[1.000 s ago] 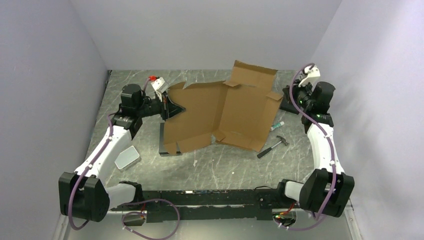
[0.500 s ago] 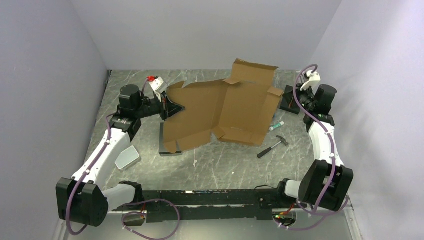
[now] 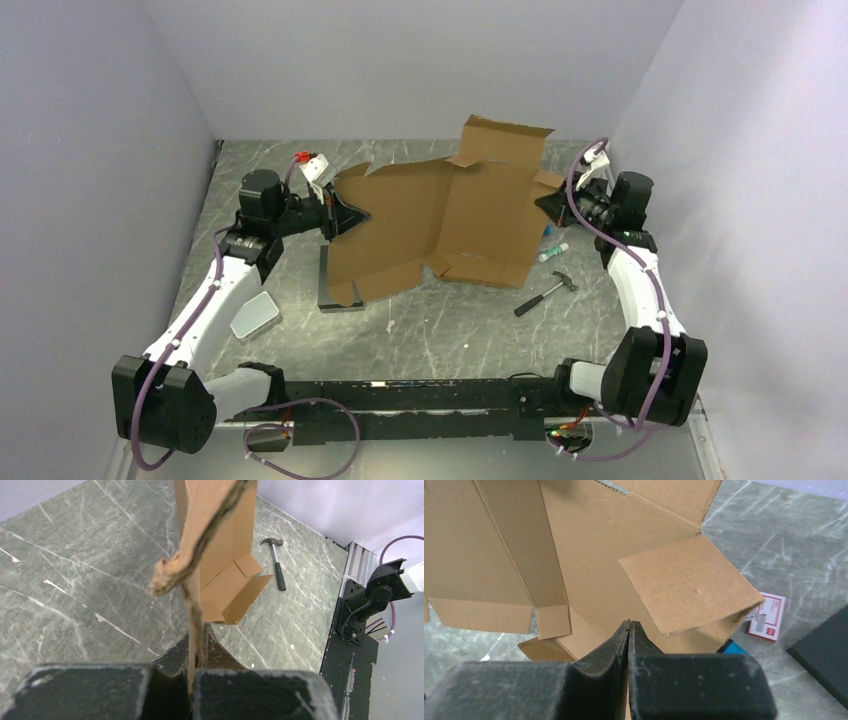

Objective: Fold the paper box

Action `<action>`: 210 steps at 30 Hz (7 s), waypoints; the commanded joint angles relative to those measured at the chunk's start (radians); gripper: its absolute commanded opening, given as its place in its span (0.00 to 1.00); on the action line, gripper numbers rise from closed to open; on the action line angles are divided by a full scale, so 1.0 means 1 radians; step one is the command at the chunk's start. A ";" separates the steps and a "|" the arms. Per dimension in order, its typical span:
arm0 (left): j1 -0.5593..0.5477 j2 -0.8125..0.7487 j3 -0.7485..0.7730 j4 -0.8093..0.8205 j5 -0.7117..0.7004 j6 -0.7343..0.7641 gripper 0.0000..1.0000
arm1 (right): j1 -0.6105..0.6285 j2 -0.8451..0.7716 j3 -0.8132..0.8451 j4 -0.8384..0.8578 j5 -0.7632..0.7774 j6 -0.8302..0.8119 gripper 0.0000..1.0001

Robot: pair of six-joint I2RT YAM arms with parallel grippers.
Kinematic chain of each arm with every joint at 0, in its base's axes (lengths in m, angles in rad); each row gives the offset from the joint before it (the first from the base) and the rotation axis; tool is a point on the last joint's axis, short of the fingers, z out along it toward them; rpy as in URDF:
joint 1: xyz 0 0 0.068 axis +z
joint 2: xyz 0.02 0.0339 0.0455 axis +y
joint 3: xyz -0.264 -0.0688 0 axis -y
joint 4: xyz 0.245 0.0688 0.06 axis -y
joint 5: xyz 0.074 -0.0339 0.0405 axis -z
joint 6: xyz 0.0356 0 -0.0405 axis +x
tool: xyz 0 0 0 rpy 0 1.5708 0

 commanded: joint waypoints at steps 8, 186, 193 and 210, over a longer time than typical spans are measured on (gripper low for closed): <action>-0.008 -0.028 0.001 0.054 -0.014 0.031 0.00 | -0.155 -0.083 -0.021 0.061 0.176 -0.021 0.07; -0.111 -0.056 -0.082 0.274 -0.406 0.119 0.00 | 0.405 0.483 0.949 -0.638 0.229 -0.392 0.85; -0.132 -0.091 -0.140 0.239 -0.395 0.271 0.00 | 0.409 0.454 0.908 -0.570 0.264 -0.354 0.91; -0.168 -0.108 -0.163 0.239 -0.399 0.320 0.00 | 0.291 0.202 0.696 -0.447 0.100 -0.249 0.99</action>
